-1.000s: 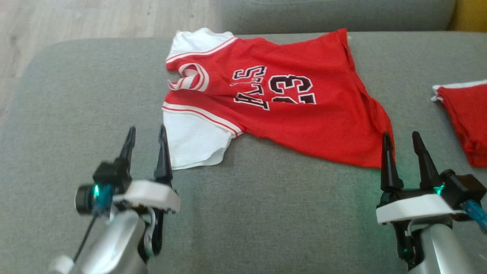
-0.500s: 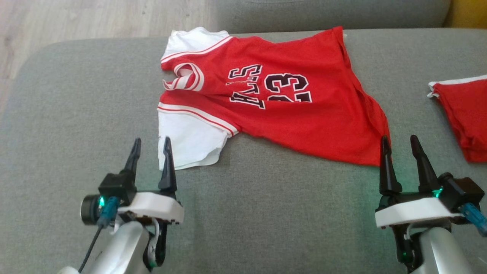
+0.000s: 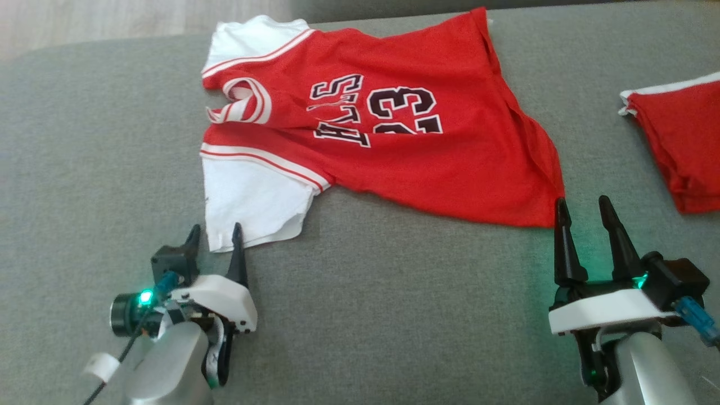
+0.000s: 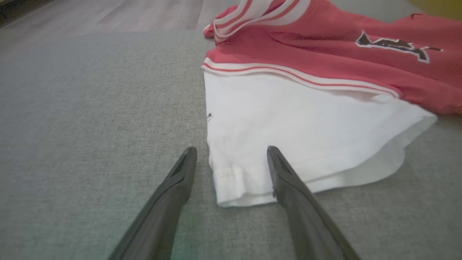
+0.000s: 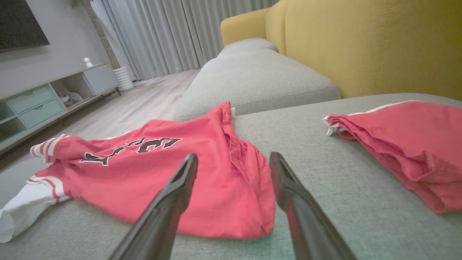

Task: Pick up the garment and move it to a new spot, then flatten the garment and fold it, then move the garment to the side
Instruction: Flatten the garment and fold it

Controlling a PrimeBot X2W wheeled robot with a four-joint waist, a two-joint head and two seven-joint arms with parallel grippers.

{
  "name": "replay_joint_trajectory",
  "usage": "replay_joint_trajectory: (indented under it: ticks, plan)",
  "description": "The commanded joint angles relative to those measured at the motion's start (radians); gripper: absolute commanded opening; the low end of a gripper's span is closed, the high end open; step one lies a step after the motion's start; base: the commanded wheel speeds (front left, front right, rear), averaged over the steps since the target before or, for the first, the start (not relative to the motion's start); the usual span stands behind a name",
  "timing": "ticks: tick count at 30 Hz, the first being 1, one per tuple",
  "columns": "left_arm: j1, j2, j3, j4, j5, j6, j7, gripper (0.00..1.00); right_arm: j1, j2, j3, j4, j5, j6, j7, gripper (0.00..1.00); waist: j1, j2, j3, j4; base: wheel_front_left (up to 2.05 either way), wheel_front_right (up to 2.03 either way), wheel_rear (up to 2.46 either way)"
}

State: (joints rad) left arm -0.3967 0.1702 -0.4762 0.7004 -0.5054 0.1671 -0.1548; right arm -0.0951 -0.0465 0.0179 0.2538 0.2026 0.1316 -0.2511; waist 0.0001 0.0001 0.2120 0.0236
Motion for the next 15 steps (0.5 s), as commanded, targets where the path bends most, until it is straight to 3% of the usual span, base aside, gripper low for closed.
replay_joint_trajectory:
  ticks: [1,7,8,9,10,15]
  plan:
    - [-0.045,0.016,0.041,0.004,-0.013,-0.004,0.002,1.00,-0.036,-0.004,0.022,-0.034,0.002,-0.001,-0.011,1.00,-0.0001,-0.0001,0.012,-0.013,0.00,0.00,0.00]
    - [-0.064,0.017,0.019,0.075,-0.027,-0.044,0.064,1.00,-0.040,-0.004,0.015,-0.036,0.001,-0.001,-0.011,1.00,-0.0001,-0.0001,0.023,-0.025,0.00,0.00,0.00]
    - [-0.065,0.016,0.017,0.081,-0.030,-0.053,0.071,0.47,-0.041,-0.004,0.014,-0.037,0.001,-0.001,-0.011,1.00,-0.0001,-0.0001,0.024,-0.026,0.00,0.00,0.00]
    - [-0.066,0.017,0.016,0.086,-0.033,-0.059,0.074,0.05,-0.042,-0.004,0.013,-0.036,0.001,-0.001,-0.011,1.00,-0.0001,-0.0001,0.022,-0.027,0.00,0.00,0.00]
    - [-0.066,0.017,0.015,0.090,-0.035,-0.063,0.072,0.00,-0.042,-0.004,0.012,-0.035,0.002,-0.001,-0.011,1.00,-0.0001,-0.0001,0.020,-0.027,0.00,0.00,0.00]
    - [-0.074,0.017,0.031,0.066,-0.040,-0.069,-0.016,0.00,-0.032,-0.004,0.005,-0.009,-0.003,-0.001,-0.011,1.00,-0.0001,-0.0001,-0.002,-0.019,0.00,0.00,0.00]
